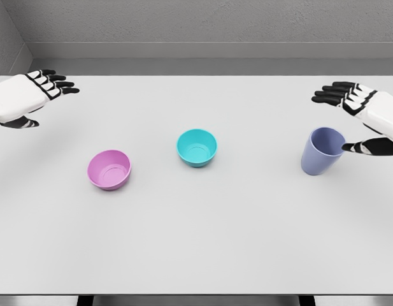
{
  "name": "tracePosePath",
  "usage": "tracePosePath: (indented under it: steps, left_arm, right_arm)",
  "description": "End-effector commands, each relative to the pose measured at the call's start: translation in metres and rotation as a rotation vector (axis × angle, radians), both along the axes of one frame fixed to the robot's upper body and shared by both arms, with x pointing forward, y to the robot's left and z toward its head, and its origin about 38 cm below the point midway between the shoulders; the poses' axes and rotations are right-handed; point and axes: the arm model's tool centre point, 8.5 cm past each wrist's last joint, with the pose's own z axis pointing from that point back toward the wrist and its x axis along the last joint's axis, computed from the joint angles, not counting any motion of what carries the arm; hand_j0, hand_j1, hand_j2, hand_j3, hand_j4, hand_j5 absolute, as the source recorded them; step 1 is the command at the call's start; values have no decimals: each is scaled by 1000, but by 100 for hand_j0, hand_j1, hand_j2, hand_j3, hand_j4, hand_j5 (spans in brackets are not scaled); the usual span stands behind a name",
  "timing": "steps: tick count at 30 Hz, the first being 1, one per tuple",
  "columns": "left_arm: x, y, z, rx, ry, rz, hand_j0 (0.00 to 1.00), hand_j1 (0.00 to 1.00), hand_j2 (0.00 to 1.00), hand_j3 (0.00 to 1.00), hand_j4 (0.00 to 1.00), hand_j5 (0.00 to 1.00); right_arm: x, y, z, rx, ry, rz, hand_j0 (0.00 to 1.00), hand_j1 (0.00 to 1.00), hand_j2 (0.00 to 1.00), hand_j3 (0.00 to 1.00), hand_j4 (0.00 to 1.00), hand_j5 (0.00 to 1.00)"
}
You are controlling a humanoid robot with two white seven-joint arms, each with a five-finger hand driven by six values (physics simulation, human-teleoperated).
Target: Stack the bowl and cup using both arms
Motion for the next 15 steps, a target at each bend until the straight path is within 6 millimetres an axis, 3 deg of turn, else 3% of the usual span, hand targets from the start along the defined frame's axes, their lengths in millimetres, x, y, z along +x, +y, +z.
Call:
tracePosePath:
  steps: [1, 4, 6, 8, 15]
  left_arm:
    - [0, 0, 1, -4, 1, 0, 100, 100, 100, 100, 100, 100]
    - [0, -1, -1, 8, 15, 2, 100, 100, 100, 100, 100, 100]
    - [1, -8, -15, 42, 86, 0, 100, 100, 100, 100, 100, 100]
    - [4, -21, -25, 51, 130, -9, 100, 100, 100, 100, 100, 100]
    - [-3, -40, -55, 70, 338, -37, 100, 100, 100, 100, 100, 100]
  right_arm:
    - [0, 0, 0, 6, 4, 1, 100, 100, 100, 100, 100, 100]
    - [0, 0, 0, 6, 2, 0, 100, 100, 100, 100, 100, 100]
    - [1, 1, 0, 16, 0, -1, 100, 100, 100, 100, 100, 100]
    - [4, -3, 11, 16, -32, -12, 100, 100, 100, 100, 100, 100]
    - [5, 0, 7, 43, -33, -15, 100, 100, 100, 100, 100, 100]
